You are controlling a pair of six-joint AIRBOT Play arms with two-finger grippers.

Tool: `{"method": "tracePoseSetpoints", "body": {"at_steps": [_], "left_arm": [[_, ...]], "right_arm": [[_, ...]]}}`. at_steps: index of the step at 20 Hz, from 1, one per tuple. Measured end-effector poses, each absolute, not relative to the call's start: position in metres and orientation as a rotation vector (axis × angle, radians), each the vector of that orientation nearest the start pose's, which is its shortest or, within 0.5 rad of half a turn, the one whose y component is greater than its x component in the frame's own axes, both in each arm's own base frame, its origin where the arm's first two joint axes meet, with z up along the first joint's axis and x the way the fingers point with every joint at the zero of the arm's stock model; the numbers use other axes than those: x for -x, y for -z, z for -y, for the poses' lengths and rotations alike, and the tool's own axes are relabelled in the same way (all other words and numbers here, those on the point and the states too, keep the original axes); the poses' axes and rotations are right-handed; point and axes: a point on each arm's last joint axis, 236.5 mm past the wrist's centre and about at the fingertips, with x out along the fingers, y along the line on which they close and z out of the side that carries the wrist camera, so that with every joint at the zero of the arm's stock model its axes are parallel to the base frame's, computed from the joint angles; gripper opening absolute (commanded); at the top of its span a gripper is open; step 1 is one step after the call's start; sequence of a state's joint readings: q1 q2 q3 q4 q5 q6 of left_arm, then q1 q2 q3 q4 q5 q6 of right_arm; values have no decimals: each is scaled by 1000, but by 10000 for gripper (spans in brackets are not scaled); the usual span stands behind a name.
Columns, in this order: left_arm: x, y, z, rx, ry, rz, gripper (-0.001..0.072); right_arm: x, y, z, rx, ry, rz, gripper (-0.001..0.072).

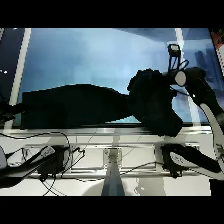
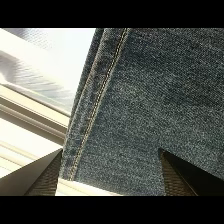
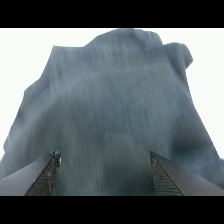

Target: Fold the clothes and pants, and hang the long-sleeved shirts on hangers.

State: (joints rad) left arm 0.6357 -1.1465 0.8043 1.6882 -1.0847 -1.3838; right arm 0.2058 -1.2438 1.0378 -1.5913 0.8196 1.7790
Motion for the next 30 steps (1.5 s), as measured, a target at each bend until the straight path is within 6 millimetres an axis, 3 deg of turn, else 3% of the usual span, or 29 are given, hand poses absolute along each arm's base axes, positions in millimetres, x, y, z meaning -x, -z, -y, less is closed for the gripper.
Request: {"method": "tracePoseSetpoints", "body": {"at_steps": [4, 5, 6, 11, 17, 20, 21, 24, 26, 28, 30], "left_arm": [[-225, 60, -196, 188, -431, -1455, 679], [-226, 60, -195, 196, -429, -1453, 679], [-227, 60, -193, 205, -426, -1449, 679], [-230, 61, -190, 226, -417, -1440, 679], [-230, 61, -189, 229, -417, -1439, 679], [-230, 61, -189, 231, -417, -1438, 679], [-230, 61, -189, 231, -416, -1438, 679], [-230, 61, -189, 231, -416, -1438, 679], [-230, 61, -189, 231, -416, -1438, 679], [-230, 61, -189, 230, -416, -1438, 679], [-230, 61, -189, 231, -416, -1438, 678]], "right_arm": [[-471, 3, -105, -91, -105, -1026, 605], [-480, 9, -113, -89, -127, -1039, 543], [-484, 16, -120, -85, -145, -1057, 488], [-495, 57, -143, -33, -209, -1137, 484], [-495, 88, -134, 77, -208, -1188, 428], [-494, 98, -126, 129, -196, -1206, 26], [-496, 99, -124, 142, -192, -1204, 28], [-507, 95, -125, 170, -195, -1157, 27], [-520, 80, -134, 179, -209, -1103, 27], [-537, 55, -151, 182, -232, -1027, 27], [-557, 18, -177, 181, -268, -915, 27]]}}
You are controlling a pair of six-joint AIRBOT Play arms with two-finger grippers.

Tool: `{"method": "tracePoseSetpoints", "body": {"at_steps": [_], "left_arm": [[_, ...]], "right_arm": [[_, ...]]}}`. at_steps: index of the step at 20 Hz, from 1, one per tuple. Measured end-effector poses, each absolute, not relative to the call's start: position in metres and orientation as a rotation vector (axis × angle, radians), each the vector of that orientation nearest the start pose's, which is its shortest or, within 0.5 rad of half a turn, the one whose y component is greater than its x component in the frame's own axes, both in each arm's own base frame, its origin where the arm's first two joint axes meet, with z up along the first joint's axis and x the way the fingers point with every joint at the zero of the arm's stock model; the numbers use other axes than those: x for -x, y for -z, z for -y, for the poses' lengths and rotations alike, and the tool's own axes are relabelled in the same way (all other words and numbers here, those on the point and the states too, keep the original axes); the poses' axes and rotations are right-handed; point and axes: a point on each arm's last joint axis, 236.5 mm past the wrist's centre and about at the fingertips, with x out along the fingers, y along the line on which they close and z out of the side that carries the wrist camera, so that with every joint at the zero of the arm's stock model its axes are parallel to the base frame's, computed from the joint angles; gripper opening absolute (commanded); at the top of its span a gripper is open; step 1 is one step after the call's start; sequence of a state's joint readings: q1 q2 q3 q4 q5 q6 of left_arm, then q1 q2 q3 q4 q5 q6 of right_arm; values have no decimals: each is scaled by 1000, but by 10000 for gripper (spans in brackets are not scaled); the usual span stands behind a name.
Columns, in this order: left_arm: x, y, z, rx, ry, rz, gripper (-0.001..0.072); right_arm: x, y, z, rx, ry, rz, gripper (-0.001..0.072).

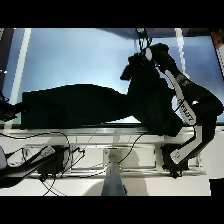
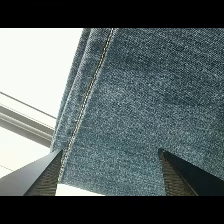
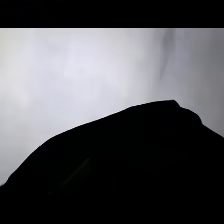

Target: Fold the clothes and pants, and hang the long-sleeved shirts on hangers.

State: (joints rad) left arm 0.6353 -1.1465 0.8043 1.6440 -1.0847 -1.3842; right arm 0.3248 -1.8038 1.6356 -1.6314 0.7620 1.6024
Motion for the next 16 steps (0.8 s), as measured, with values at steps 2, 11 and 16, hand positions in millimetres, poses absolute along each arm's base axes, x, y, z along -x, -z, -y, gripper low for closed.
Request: {"method": "tracePoseSetpoints", "body": {"at_steps": [2, 11, 16], "left_arm": [[-230, 61, -189, 231, -416, -1438, 679], [-230, 61, -189, 232, -416, -1438, 679], [-236, 61, -181, 275, -400, -1420, 679]], "right_arm": [[-574, -29, -214, 175, -321, -773, 27], [-524, -172, -427, 127, -668, -284, 28], [-505, -147, -475, 130, -742, -259, 29]]}}
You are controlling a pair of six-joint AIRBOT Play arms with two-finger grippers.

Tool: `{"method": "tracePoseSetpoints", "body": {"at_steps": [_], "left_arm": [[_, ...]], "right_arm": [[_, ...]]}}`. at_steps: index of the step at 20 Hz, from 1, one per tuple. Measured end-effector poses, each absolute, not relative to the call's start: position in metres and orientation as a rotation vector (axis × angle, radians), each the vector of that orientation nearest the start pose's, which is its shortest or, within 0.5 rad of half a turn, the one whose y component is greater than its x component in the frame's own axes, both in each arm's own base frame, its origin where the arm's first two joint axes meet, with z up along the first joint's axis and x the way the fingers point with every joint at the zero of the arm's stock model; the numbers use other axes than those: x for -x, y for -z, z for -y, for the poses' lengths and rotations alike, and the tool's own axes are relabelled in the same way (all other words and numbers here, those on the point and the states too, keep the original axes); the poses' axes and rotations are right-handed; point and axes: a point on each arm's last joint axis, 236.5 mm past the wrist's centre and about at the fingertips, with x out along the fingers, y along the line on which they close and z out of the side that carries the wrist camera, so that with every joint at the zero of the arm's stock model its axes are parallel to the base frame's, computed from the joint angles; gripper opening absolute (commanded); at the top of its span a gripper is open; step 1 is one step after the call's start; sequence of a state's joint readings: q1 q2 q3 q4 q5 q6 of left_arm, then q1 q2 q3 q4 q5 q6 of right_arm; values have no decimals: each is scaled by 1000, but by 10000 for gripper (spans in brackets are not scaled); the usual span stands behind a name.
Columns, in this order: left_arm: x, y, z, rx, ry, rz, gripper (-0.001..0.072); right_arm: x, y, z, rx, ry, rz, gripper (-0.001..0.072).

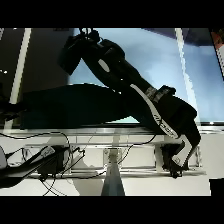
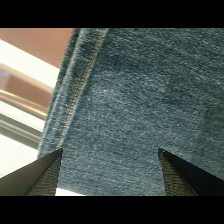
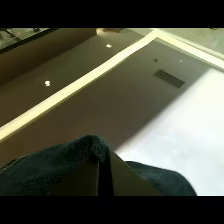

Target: Fold the clothes and pants, and hang the long-sleeved shirts on hangers.

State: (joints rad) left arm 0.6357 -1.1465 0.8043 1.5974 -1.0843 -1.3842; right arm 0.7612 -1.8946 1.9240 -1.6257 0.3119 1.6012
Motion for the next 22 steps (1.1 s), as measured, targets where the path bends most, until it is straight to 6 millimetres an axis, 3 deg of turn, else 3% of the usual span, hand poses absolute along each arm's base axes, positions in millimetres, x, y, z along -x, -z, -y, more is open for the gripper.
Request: {"method": "tracePoseSetpoints", "body": {"at_steps": [1, 2, 4, 5, 10, 13, 17, 19, 22], "left_arm": [[-236, 62, -180, 281, -397, -1418, 679], [-237, 61, -179, 285, -396, -1416, 679], [-238, 61, -178, 293, -393, -1412, 679], [-238, 61, -177, 295, -392, -1411, 679], [-240, 61, -175, 311, -386, -1405, 678], [-250, 60, -157, 398, -341, -1377, 676], [-301, 35, -110, 597, -157, -1210, 641], [-334, 10, -78, 691, -32, -1100, 641], [-372, -10, -40, 711, 78, -988, 649]], "right_arm": [[-506, -140, -478, 133, -745, -264, 52], [-508, -130, -479, 136, -743, -273, 136], [-515, -113, -478, 142, -735, -291, 446], [-518, -104, -477, 146, -731, -304, 477], [-528, -76, -461, 171, -700, -381, 476], [-534, -69, -444, 184, -671, -432, 476], [-546, -59, -403, 204, -606, -533, 463], [-553, -55, -378, 210, -565, -585, 356], [-562, -47, -333, 215, -495, -676, 337]]}}
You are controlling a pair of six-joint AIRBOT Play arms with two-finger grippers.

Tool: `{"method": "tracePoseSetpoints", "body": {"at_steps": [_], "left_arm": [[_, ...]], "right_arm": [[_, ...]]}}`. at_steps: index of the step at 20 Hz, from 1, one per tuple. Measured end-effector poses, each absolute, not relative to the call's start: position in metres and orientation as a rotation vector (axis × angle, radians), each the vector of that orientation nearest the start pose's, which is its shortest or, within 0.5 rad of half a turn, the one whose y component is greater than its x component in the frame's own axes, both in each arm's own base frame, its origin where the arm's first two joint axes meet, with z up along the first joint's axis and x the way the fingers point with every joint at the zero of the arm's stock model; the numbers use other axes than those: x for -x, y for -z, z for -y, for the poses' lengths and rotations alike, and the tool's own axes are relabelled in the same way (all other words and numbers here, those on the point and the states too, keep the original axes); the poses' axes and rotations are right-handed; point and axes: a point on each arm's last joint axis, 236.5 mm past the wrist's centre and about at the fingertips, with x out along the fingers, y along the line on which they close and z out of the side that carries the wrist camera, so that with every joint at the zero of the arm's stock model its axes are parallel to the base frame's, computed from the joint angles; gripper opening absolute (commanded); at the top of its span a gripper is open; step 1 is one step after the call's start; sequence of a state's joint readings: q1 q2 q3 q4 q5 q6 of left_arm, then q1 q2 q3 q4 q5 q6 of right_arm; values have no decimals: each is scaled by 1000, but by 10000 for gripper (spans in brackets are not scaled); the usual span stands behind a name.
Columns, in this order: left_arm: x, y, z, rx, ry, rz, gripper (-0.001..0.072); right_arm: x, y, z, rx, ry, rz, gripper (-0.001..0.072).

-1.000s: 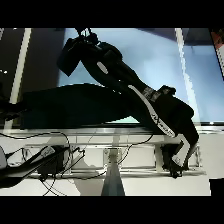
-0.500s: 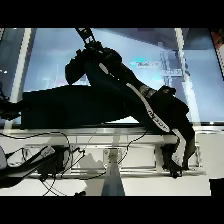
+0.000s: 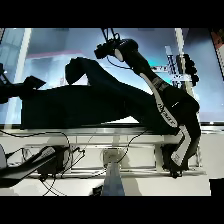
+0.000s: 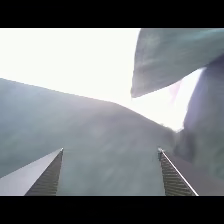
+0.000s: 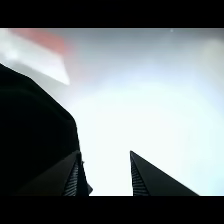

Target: Fold the clothes and pants, and hang the long-sleeved shirts on hangers.

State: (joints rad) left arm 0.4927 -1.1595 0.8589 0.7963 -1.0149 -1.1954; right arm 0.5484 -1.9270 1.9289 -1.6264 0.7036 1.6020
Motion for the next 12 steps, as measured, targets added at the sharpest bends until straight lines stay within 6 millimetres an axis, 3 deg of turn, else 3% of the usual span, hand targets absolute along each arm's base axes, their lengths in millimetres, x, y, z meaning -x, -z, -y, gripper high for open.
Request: {"method": "tracePoseSetpoints", "body": {"at_steps": [3, 8, 12], "left_arm": [[-407, -6, -11, 704, 103, -927, 649], [-439, 39, 28, 736, 129, -1006, 649], [-458, 69, 33, 727, 139, -1061, 648]], "right_arm": [[-574, -59, -286, 196, -421, -712, 319], [-593, -109, -194, 135, -281, -684, 319], [-599, -151, -117, 80, -164, -643, 318]]}}
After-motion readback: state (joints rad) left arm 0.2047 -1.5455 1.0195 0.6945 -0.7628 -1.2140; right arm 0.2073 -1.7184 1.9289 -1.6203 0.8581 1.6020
